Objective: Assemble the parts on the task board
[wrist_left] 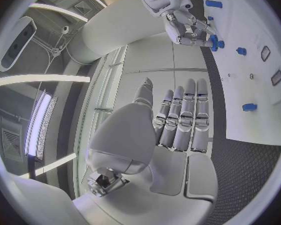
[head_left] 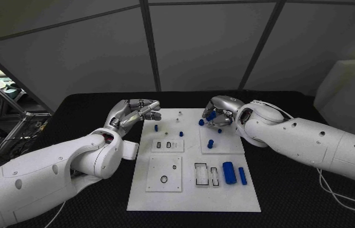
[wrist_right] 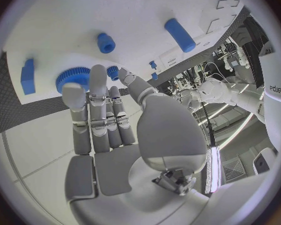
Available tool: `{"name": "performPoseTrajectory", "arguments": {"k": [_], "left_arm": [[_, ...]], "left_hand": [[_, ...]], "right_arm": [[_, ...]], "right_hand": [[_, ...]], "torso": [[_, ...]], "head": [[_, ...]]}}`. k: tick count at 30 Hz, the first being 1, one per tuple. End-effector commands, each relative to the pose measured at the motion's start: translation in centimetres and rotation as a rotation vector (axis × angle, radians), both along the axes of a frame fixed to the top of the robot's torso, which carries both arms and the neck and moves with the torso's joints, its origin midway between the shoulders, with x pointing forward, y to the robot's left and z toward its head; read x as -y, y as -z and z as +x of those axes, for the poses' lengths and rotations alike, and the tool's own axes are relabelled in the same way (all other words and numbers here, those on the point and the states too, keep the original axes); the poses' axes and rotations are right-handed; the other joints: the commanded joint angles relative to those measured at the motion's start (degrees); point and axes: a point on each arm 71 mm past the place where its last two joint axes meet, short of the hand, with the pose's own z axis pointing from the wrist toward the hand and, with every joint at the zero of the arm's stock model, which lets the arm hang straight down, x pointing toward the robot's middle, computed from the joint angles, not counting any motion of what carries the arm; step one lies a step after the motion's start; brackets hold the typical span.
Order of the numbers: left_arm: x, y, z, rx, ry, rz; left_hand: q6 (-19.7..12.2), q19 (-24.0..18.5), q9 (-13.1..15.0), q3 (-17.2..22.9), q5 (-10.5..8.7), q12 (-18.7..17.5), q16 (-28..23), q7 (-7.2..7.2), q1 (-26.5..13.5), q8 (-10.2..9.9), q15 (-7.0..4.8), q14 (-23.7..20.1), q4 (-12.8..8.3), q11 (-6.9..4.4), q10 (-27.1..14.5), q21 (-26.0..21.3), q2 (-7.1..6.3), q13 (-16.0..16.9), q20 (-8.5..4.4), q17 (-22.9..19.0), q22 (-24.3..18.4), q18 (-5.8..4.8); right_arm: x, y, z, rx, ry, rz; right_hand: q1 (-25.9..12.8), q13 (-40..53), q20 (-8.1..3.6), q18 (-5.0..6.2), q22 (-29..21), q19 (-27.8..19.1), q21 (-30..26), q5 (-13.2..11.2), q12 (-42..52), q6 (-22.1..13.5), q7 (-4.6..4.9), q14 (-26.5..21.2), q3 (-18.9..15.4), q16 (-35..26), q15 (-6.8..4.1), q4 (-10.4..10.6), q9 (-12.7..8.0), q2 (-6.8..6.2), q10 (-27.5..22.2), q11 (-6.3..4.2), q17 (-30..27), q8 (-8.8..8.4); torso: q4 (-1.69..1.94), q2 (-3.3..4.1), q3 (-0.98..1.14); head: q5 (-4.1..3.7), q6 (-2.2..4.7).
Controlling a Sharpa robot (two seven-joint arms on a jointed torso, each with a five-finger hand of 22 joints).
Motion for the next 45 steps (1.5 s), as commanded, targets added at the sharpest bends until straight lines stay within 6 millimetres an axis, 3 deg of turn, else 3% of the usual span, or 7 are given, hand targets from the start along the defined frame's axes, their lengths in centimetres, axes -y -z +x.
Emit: {"name": "performPoseTrajectory", "arguments": {"k": [1, 7, 17, 26, 38, 45], "left_arm": [[0.4, -0.2, -0.1, 0.015, 0.035, -0.002], [0.3, -0.2, -0.1, 0.012, 0.035, -0.001], [0.1, -0.2, -0.1, 0.006, 0.036, 0.001], [0.2, -0.1, 0.0, -0.002, 0.043, 0.001], [0.1, 0.0, 0.0, -0.009, 0.044, 0.003], [0.0, 0.0, 0.1, -0.01, 0.044, 0.004]], "left_hand": [[0.18, -0.34, -0.06, 0.09, 0.15, -0.24, -0.29, 0.31, 0.12, -0.35, 0.03, -0.56, -0.3, 0.4, -0.05, -0.39, 0.41, -0.06, -0.13, 0.06, -0.1, -0.74], [0.18, -0.34, -0.06, 0.09, 0.15, -0.24, -0.29, 0.31, 0.12, -0.35, 0.03, -0.56, -0.3, 0.4, -0.05, -0.39, 0.41, -0.06, -0.13, 0.06, -0.1, -0.74], [0.18, -0.34, -0.06, 0.09, 0.15, -0.24, -0.29, 0.31, 0.12, -0.35, 0.03, -0.56, -0.3, 0.4, -0.05, -0.39, 0.41, -0.06, -0.13, 0.06, -0.1, -0.74], [0.19, -0.36, -0.06, -0.02, 0.13, -0.35, -0.4, 0.35, -0.02, -0.43, 0.06, -0.56, -0.27, 0.43, -0.05, -0.48, 0.48, -0.05, -0.09, 0.11, -0.17, -0.73], [0.22, -0.36, -0.06, -0.06, 0.08, -0.42, -0.47, 0.36, -0.07, -0.47, 0.07, -0.56, -0.26, 0.44, -0.04, -0.54, 0.59, -0.05, -0.07, 0.15, -0.22, -0.72], [0.22, -0.36, -0.06, -0.06, 0.08, -0.42, -0.47, 0.36, -0.07, -0.47, 0.07, -0.56, -0.26, 0.44, -0.04, -0.54, 0.59, -0.05, -0.07, 0.15, -0.22, -0.72]], "right_arm": [[-0.2, -0.3, 0.1, 0.037, 0.005, -0.039], [-0.6, -0.5, 0.0, 0.061, 0.001, -0.03], [-1.1, -0.3, 0.1, 0.032, -0.005, -0.049], [-1.5, 0.2, 0.5, -0.02, 0.008, -0.09], [-1.5, 0.6, 0.7, -0.059, 0.018, -0.132], [-1.7, 0.1, 0.7, -0.003, 0.018, -0.092]], "right_hand": [[-0.13, 0.08, 0.07, -0.92, 4.17, 1.41, 2.87, -0.14, -0.14, -0.42, 0.07, 1.52, -0.32, 2.28, 0.37, 0.14, -0.07, 0.32, 0.0, 0.12, 1.44, -0.14], [-0.37, 0.08, 0.16, -1.59, 8.85, 2.89, 6.08, -0.05, -0.14, -0.7, 0.1, 0.95, -0.12, 5.53, 0.45, 0.15, -0.08, 0.6, 0.33, 0.19, 3.33, -0.15], [-0.71, 0.03, 0.27, -2.64, 15.57, 5.5, 10.32, 0.13, -0.17, -0.71, 0.07, 0.96, 0.83, 14.02, 0.56, 0.16, -0.06, 1.25, 0.76, 0.16, 11.36, -0.13], [-0.83, 0.03, 0.4, -3.02, 17.98, 6.4, 11.82, 0.63, -0.13, -0.65, 0.08, 0.78, 1.85, 17.3, 0.59, 0.25, -0.05, 1.97, 0.82, 0.24, 14.28, -0.11], [-1.37, 0.07, 0.39, -3.51, 20.98, 7.67, 13.55, 0.72, -0.05, 0.01, -0.12, 0.62, 3.41, 20.77, 0.43, 0.42, 0.03, 2.75, 2.49, -0.06, 17.35, 0.0], [-0.39, 0.44, -0.17, -4.33, 25.59, 10.04, 15.85, 1.04, 0.26, 2.09, -0.9, 0.77, 5.83, 24.43, -0.41, 0.39, 0.39, 4.9, 5.79, -1.04, 20.99, 0.51]], "torso": [[0.15, 0.43, 0.03], [0.24, 0.45, 0.07], [0.42, 0.58, 0.1], [0.64, 0.62, 0.12], [0.67, 0.66, 0.11], [0.79, 0.68, 0.14]], "head": [[-0.13, -0.1], [-0.21, -0.31], [-0.44, -0.27], [-0.47, -0.58], [-0.44, -0.71], [-0.4, -0.71]]}}
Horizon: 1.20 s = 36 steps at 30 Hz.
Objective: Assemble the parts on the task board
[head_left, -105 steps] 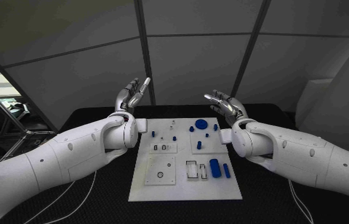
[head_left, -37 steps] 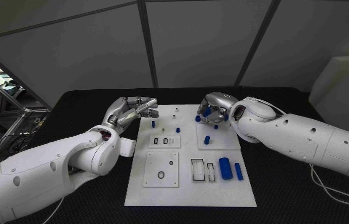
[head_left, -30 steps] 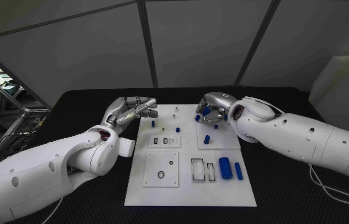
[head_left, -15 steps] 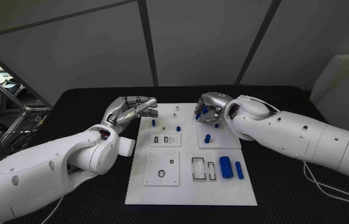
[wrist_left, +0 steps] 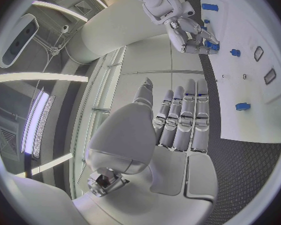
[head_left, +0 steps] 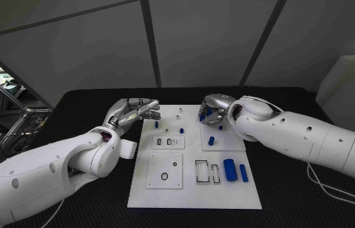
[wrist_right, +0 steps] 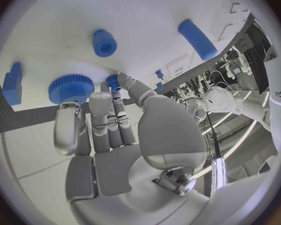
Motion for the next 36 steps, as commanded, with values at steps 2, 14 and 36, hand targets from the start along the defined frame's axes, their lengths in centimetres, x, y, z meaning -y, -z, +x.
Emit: {"name": "performPoseTrajectory", "arguments": {"k": [2, 14, 36], "left_arm": [[0.1, -0.1, 0.0, 0.006, 0.017, -0.001], [-0.4, -0.1, 0.0, -0.002, 0.007, -0.004], [0.0, -0.1, 0.2, -0.006, 0.012, -0.01]], "left_hand": [[0.07, -0.36, -0.06, -0.07, 0.07, -0.22, -0.24, 0.2, -0.08, -0.27, -0.13, -0.36, -0.27, 0.43, -0.03, -0.1, 0.61, -0.06, -0.06, 0.06, -0.06, -0.72], [0.08, -0.35, -0.06, -0.11, -0.01, -0.3, -0.31, 0.22, -0.13, -0.32, -0.12, -0.36, -0.27, 0.45, -0.04, -0.16, 0.7, -0.06, -0.04, 0.1, -0.12, -0.71], [0.08, -0.35, -0.06, -0.11, -0.01, -0.3, -0.31, 0.22, -0.13, -0.32, -0.12, -0.36, -0.27, 0.45, -0.04, -0.16, 0.7, -0.06, -0.04, 0.1, -0.12, -0.71]], "right_arm": [[-0.2, -0.4, -0.1, 0.058, -0.008, 0.032], [-1.1, -2.4, -0.6, 0.174, -0.027, 0.164], [-6.0, -2.3, 2.5, 0.151, -0.027, 0.162]], "right_hand": [[1.11, 0.37, -0.37, -0.94, 2.8, 1.57, 1.33, 0.21, 0.34, 1.42, -0.39, 0.65, 1.39, 2.06, -0.84, -0.26, 0.38, 1.79, 2.11, -0.63, 2.17, 0.64], [1.91, 0.7, -0.83, -1.27, 4.61, 2.47, 2.22, -2.05, 0.11, 2.57, -0.73, 0.55, 3.28, 3.93, -1.22, -0.42, 0.73, 1.96, 3.79, -1.11, 3.86, 0.64], [1.24, 0.54, -0.76, -1.21, 4.33, 2.17, 2.18, -2.2, -0.24, 2.11, -0.52, 0.24, 4.21, 4.52, -1.04, -0.06, 0.7, 1.28, 3.04, -0.84, 3.96, 0.01]], "torso": [[0.07, 0.02, 0.04], [0.16, 0.0, 0.0], [0.5, 0.16, -0.02]], "head": [[0.07, -0.02], [0.11, 0.59], [0.21, 0.83]]}}
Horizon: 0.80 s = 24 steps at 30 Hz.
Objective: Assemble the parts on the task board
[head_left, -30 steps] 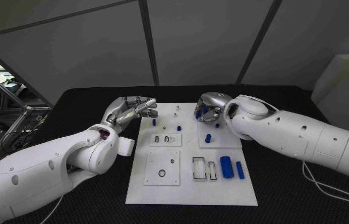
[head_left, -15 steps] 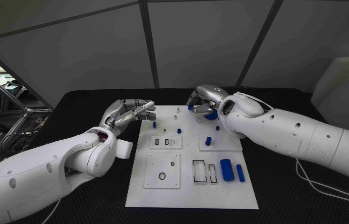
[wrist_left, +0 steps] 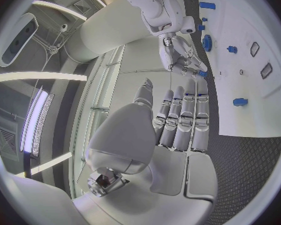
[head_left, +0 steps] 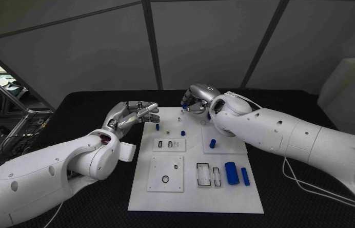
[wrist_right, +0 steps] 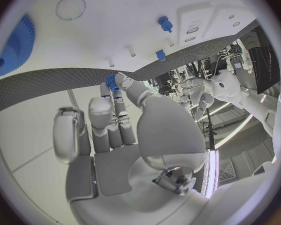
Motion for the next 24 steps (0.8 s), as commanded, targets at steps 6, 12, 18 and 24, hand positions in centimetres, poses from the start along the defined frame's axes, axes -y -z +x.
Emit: {"name": "performPoseTrajectory", "arguments": {"k": [6, 12, 18, 24], "left_arm": [[0.3, -0.18, 0.04, 0.003, 0.017, -0.01], [0.32, -0.25, 0.05, 0.003, 0.018, -0.01], [0.38, -0.31, 0.02, 0.003, 0.021, -0.011], [0.41, -0.32, 0.04, 0.003, 0.023, -0.011]], "left_hand": [[0.08, -0.34, -0.07, -0.15, -0.07, -0.38, -0.38, 0.25, 0.11, -0.38, -0.11, -0.35, -0.31, 0.46, -0.04, -0.2, 0.52, -0.06, -0.02, 0.11, -0.13, -0.7], [0.08, -0.34, -0.07, -0.15, -0.07, -0.38, -0.38, 0.25, 0.11, -0.38, -0.11, -0.35, -0.31, 0.46, -0.04, -0.2, 0.52, -0.06, -0.02, 0.11, -0.13, -0.7], [0.07, -0.34, -0.08, -0.2, -0.12, -0.44, -0.43, 0.29, 0.08, -0.43, -0.1, -0.35, -0.32, 0.48, -0.06, -0.24, 0.53, -0.06, -0.01, 0.13, -0.16, -0.7], [0.03, -0.34, -0.09, -0.27, -0.19, -0.53, -0.49, 0.34, 0.06, -0.5, -0.08, -0.35, -0.36, 0.51, -0.09, -0.29, 0.53, -0.06, 0.01, 0.17, -0.21, -0.7]], "right_arm": [[-0.88, 0.33, 0.55, -0.035, -0.012, -0.02], [-1.14, 0.58, 0.66, -0.058, -0.012, -0.04], [-1.15, 0.76, 0.74, -0.073, -0.007, -0.056], [-1.21, 0.87, 0.79, -0.082, -0.006, -0.066]], "right_hand": [[-0.61, 0.19, 0.18, -0.32, 1.67, 0.0, 0.13, 0.06, -0.22, -0.05, 0.31, 0.18, 0.69, 0.31, -0.16, 0.23, -0.05, -0.24, 0.2, -0.58, -0.08, -0.45], [-0.8, 0.16, 0.22, -0.3, 1.55, -0.1, 0.09, -0.01, -0.21, -0.14, 0.34, 0.11, 0.81, 0.32, -0.11, 0.32, -0.05, -0.34, 0.06, -0.53, -0.2, -0.49], [-0.85, 0.15, 0.24, -0.23, 1.25, -0.28, -0.03, -0.03, -0.21, -0.15, 0.35, 0.06, 0.84, 0.22, -0.1, 0.35, -0.05, -0.37, 0.01, -0.52, -0.4, -0.5], [-0.96, 0.13, 0.26, -0.17, 0.96, -0.47, -0.14, -0.07, -0.22, -0.17, 0.35, -0.02, 0.89, 0.14, -0.07, 0.38, -0.04, -0.46, -0.1, -0.49, -0.6, -0.5]], "torso": [[-0.06, -0.02, 0.05], [-0.14, 0.01, 0.07], [-0.14, 0.01, 0.09], [-0.09, 0.0, 0.08]], "head": [[0.56, -0.35], [0.85, -0.26], [0.75, -0.46], [0.91, -0.66]]}}
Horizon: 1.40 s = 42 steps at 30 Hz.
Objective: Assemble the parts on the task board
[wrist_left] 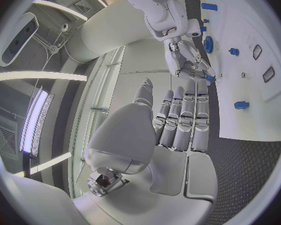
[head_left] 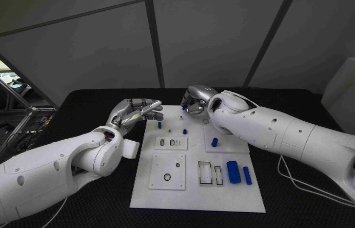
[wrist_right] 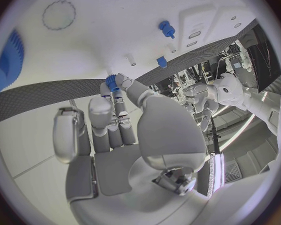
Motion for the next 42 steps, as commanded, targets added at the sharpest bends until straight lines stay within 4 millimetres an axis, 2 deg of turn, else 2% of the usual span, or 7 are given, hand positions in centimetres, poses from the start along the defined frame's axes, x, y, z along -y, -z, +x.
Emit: {"name": "performPoseTrajectory", "arguments": {"k": [1, 12, 32, 34, 35, 39, 42], "left_arm": [[0.19, -0.17, -0.01, 0.003, 0.015, -0.007], [0.24, -0.25, -0.04, 0.004, 0.018, -0.008], [0.23, -0.3, 0.04, 0.001, 0.023, -0.008], [0.22, -0.3, 0.05, 0.001, 0.023, -0.008], [0.21, -0.3, 0.06, 0.0, 0.023, -0.008], [0.16, -0.27, 0.1, -0.003, 0.022, -0.006], [0.1, -0.26, 0.11, -0.004, 0.021, -0.005]], "left_hand": [[0.03, -0.34, -0.09, -0.11, -0.19, -0.26, -0.27, 0.34, 0.05, -0.27, -0.08, -0.35, -0.19, 0.51, -0.09, -0.29, 0.53, -0.06, 0.01, 0.05, -0.05, -0.7], [0.01, -0.33, -0.1, -0.17, -0.29, -0.34, -0.33, 0.37, 0.02, -0.33, -0.06, -0.36, -0.22, 0.54, -0.12, -0.33, 0.53, -0.06, 0.03, 0.08, -0.09, -0.7], [-0.04, -0.32, -0.11, -0.26, -0.43, -0.47, -0.42, 0.4, -0.01, -0.43, -0.04, -0.36, -0.26, 0.58, -0.19, -0.39, 0.57, -0.07, 0.05, 0.13, -0.15, -0.7], [-0.06, -0.32, -0.12, -0.3, -0.53, -0.54, -0.48, 0.41, -0.03, -0.48, -0.02, -0.35, -0.29, 0.6, -0.22, -0.43, 0.59, -0.07, 0.06, 0.17, -0.19, -0.7], [-0.06, -0.32, -0.12, -0.3, -0.53, -0.54, -0.48, 0.41, -0.03, -0.48, -0.02, -0.35, -0.29, 0.6, -0.22, -0.43, 0.59, -0.07, 0.06, 0.17, -0.19, -0.7], [-0.06, -0.32, -0.12, -0.3, -0.53, -0.54, -0.48, 0.41, -0.03, -0.48, -0.02, -0.35, -0.29, 0.6, -0.22, -0.43, 0.59, -0.07, 0.06, 0.17, -0.19, -0.7], [-0.09, -0.31, -0.13, -0.37, -0.67, -0.62, -0.54, 0.43, -0.05, -0.54, 0.0, -0.36, -0.32, 0.62, -0.25, -0.48, 0.6, -0.07, 0.08, 0.2, -0.23, -0.7]], "right_arm": [[-0.13, 0.03, 0.05, -0.017, -0.004, -0.023], [-0.16, 0.16, 0.38, -0.016, 0.01, -0.029], [-0.69, 0.29, 0.6, -0.021, 0.008, -0.025], [-0.63, 0.29, 0.62, -0.02, 0.01, -0.025], [-0.61, 0.28, 0.63, -0.019, 0.01, -0.024], [-0.51, 0.18, 0.58, -0.009, 0.008, -0.018], [-0.33, 0.01, 0.45, 0.005, 0.005, -0.008]], "right_hand": [[-0.68, -0.06, 0.06, -0.17, 0.93, -0.29, -0.16, 0.34, 0.32, -0.17, 0.34, -0.04, 0.36, 0.13, -0.07, 0.09, 0.01, -0.18, -0.13, -0.48, -0.08, -0.24], [-1.21, -0.24, 0.21, -0.01, 0.23, -0.79, -0.43, 0.2, 0.28, -0.6, 0.49, -0.36, 0.8, -0.01, 0.08, 0.32, -0.03, -0.6, -1.03, -0.28, -0.62, -0.33], [-2.23, -0.7, 1.21, 0.99, -4.63, -3.76, -2.56, -0.82, 0.24, -2.95, 1.55, -2.01, 1.96, -2.68, 1.22, 0.61, -0.41, -2.95, -7.04, 1.23, -5.59, -0.35], [-2.2, -0.76, 1.48, 1.38, -6.54, -4.93, -3.47, -0.94, 0.28, -4.25, 1.89, -2.63, 1.89, -3.84, 1.55, 0.51, -0.68, -3.55, -8.93, 1.6, -7.37, -0.48], [-2.2, -0.71, 1.67, 1.48, -6.99, -5.19, -3.74, -1.01, 0.34, -6.01, 2.02, -2.73, 1.69, -4.12, 1.71, 0.49, -1.0, -3.94, -9.9, 1.78, -7.84, -0.49], [-2.17, -0.57, 2.03, 1.67, -8.0, -5.66, -4.34, -1.45, 0.45, -8.55, 1.24, -2.6, 0.49, -4.59, 1.98, 0.51, -1.08, -4.96, -11.7, 2.09, -8.89, -0.45], [-1.71, -0.53, 2.23, 2.2, -10.82, -7.19, -5.79, -4.6, 0.48, -9.15, 0.82, -3.24, -0.94, -6.28, 2.08, 0.68, -1.0, -5.2, -13.36, 2.32, -11.46, -0.36]], "torso": [[0.04, -0.02, 0.01], [0.06, 0.0, -0.03], [0.06, -0.02, -0.02], [0.04, -0.02, -0.02], [0.01, -0.02, -0.03], [0.02, -0.01, -0.01], [0.01, -0.01, -0.01]], "head": [[0.11, -0.15], [0.13, -0.25], [0.47, -0.21], [0.47, -0.22], [0.47, -0.22], [0.41, -0.22], [0.43, -0.22]]}}
